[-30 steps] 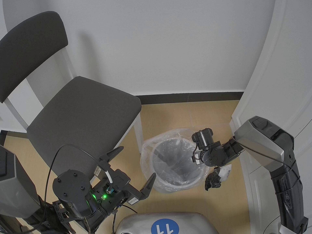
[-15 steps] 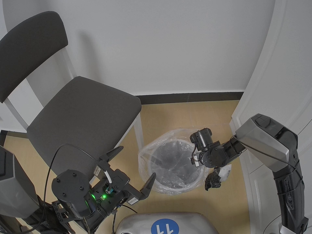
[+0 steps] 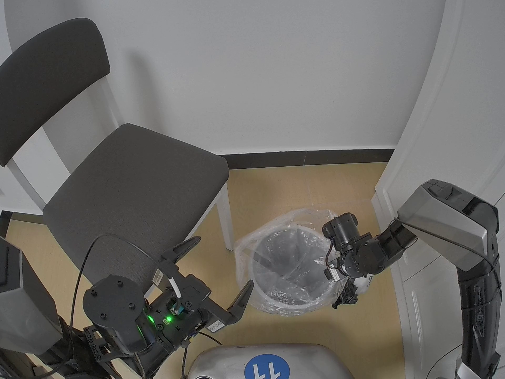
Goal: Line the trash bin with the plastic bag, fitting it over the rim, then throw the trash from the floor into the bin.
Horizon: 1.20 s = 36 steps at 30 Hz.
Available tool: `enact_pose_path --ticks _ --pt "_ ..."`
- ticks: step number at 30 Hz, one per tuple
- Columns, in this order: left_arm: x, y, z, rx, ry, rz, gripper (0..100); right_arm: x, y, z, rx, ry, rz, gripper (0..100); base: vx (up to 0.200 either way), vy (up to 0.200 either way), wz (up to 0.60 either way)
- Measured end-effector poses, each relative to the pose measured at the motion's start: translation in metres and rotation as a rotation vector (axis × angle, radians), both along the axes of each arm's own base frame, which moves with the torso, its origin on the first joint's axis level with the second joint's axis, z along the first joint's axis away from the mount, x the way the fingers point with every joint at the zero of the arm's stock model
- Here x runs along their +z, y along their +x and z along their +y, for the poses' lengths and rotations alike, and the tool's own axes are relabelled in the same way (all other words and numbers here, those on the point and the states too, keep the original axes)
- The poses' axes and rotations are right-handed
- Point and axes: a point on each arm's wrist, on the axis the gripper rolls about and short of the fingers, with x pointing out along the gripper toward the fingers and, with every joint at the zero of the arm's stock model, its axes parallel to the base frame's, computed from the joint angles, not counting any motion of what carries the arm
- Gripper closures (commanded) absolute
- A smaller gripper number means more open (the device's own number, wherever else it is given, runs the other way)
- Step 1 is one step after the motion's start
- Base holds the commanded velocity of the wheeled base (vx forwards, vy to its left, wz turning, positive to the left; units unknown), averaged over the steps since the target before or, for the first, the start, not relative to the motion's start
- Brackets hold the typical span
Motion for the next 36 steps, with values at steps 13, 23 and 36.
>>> enact_pose_path --ticks 13,23,36 --pt "0.002 0.000 0.000 -0.002 -0.006 -0.005 0 0.029 0.036 -0.018 -0.058 0.043 -0.120 0 0.000 0.000 0.00" --pt "-0.002 -0.002 -0.003 -0.011 0.002 0.008 0 0.022 0.022 -0.013 -0.049 0.044 -0.094 0 0.000 0.000 0.00" --pt "-0.021 0.032 -0.063 -0.016 0.009 0.049 0 0.031 -0.019 -0.018 -0.034 0.221 -0.217 0 0.000 0.000 0.00"
